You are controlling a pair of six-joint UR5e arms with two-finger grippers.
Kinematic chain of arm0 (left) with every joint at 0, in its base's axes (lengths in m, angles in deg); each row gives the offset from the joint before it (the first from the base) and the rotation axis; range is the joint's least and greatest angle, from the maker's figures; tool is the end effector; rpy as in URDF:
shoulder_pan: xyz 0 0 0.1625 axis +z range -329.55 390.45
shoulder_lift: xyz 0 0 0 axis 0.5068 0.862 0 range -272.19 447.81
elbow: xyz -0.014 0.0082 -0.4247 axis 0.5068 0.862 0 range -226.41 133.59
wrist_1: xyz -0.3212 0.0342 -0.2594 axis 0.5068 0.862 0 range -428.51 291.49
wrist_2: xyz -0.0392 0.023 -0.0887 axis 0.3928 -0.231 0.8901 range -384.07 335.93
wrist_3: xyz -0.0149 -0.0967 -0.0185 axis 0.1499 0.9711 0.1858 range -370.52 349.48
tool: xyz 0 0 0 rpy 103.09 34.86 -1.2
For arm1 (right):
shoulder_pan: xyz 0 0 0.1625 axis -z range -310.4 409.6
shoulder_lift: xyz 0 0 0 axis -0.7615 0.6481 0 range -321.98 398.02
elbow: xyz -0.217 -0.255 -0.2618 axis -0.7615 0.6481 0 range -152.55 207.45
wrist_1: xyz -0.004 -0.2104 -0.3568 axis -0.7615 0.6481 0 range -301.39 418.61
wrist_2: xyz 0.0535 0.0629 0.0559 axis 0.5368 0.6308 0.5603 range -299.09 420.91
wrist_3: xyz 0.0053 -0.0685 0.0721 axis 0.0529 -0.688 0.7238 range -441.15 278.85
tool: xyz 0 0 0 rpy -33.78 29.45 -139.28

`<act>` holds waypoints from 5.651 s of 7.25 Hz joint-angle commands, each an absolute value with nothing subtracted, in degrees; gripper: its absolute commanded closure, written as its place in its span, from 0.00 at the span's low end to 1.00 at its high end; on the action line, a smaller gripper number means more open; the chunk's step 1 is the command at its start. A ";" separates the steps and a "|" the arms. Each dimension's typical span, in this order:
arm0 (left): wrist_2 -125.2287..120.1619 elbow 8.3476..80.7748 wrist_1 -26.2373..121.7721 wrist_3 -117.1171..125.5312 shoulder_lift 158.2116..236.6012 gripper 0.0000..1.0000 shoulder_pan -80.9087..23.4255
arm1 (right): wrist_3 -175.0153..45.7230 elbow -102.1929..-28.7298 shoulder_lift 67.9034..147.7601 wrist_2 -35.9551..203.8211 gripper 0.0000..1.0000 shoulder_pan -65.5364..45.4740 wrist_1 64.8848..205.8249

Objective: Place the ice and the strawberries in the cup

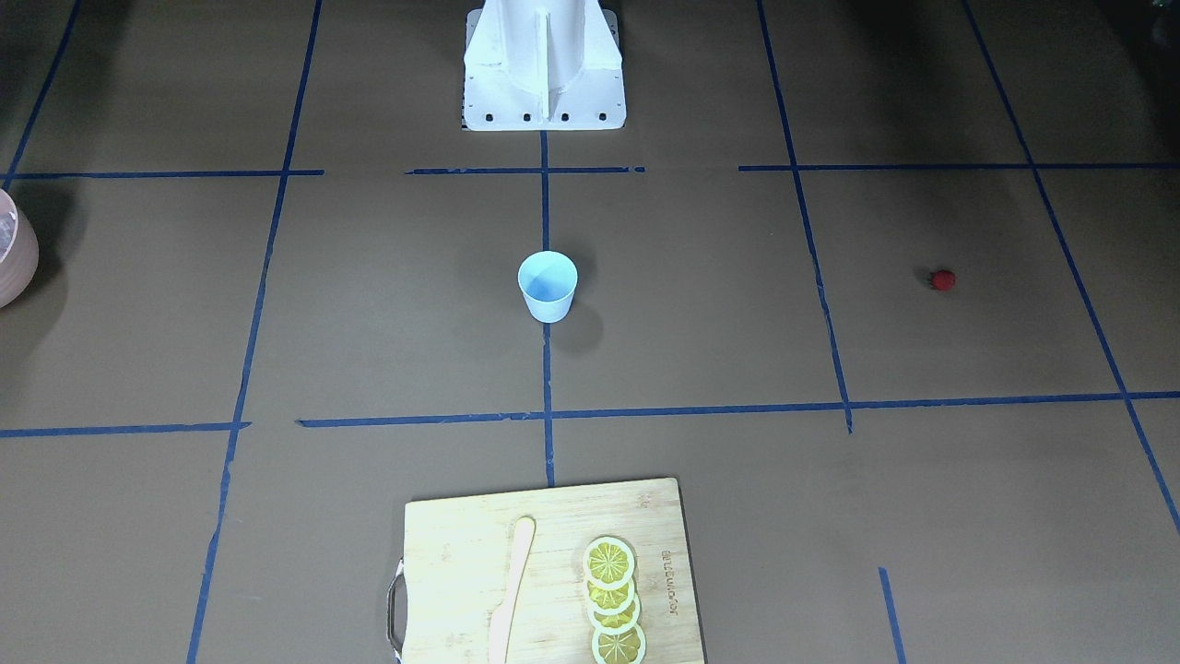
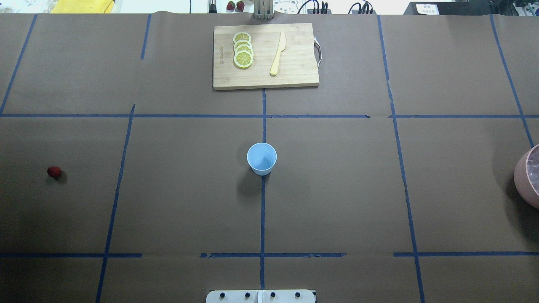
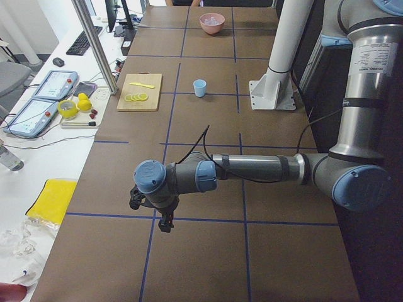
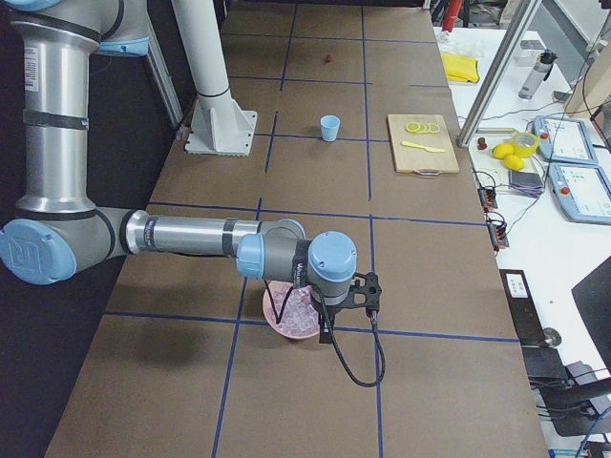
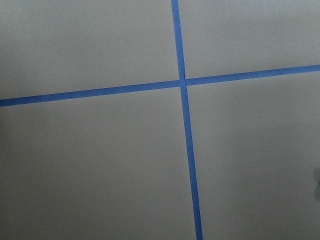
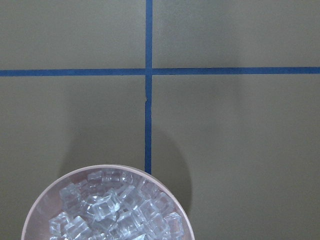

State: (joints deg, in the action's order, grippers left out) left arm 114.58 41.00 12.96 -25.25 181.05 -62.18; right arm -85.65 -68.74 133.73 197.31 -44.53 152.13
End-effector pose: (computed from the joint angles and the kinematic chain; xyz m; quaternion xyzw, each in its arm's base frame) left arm -0.0818 -0.5027 0.6612 0.0001 0.4157 0.0677 0.9070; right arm 0.0931 -0.4403 0.6560 0.0052 -0.3946 0.0074 0.9188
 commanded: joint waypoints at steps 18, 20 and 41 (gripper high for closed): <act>114.62 42.10 14.72 -25.03 181.15 0.00 -62.18 | -89.06 -71.96 135.58 190.29 0.18 -27.31 139.38; 114.62 42.10 14.81 -25.11 181.15 0.00 -62.18 | -89.14 -71.96 136.98 187.83 0.23 -25.72 139.38; 114.62 42.10 15.69 -25.20 180.98 0.00 -62.27 | -89.06 -70.29 137.69 185.54 0.67 -20.89 139.82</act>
